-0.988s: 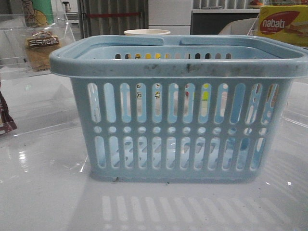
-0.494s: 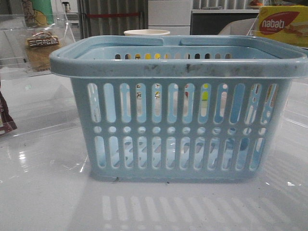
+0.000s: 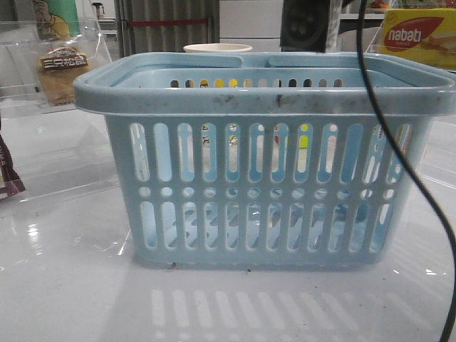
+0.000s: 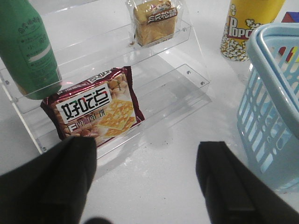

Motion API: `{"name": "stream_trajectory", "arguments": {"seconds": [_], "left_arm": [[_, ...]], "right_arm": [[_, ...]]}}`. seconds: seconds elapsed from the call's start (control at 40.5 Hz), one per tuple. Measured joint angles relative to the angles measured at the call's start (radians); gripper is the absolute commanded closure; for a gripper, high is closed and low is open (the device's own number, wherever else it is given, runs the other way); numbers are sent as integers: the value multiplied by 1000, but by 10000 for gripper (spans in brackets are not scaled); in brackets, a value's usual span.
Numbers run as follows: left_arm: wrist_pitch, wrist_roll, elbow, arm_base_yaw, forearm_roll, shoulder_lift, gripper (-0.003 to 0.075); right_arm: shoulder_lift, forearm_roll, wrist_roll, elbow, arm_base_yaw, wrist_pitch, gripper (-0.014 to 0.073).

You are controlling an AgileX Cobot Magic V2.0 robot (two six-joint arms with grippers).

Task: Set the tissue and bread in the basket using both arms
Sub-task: 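Carry the tissue pack over the basket and release it inside, then reach the left gripper to the packaged bread on the shelf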

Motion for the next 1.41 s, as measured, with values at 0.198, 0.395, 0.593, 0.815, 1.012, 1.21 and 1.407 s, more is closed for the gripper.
{"name": "stream_trajectory", "arguments": {"seconds": [0.198, 0.395, 0.593, 0.815, 1.012, 1.21, 1.407], "left_arm": [[0, 0, 0, 0, 0, 0, 215], [0, 0, 0, 0, 0, 0, 215], [0, 0, 0, 0, 0, 0, 215], [0, 0, 0, 0, 0, 0, 215], [0, 0, 0, 0, 0, 0, 209], [2, 0, -8, 0, 0, 48, 120], [4, 0, -78, 0, 0, 209, 120]], "right_arm": [[82, 11, -2, 24, 6, -36, 148], [109, -1, -2, 24, 6, -49, 95], [33, -19, -19, 26, 6, -46, 95], [-188, -23, -79, 136, 6, -40, 95], [-395, -41, -93, 297, 6, -32, 95], [-557, -41, -96, 412, 6, -26, 95], [-601, -41, -97, 436, 6, 1, 95]]}}
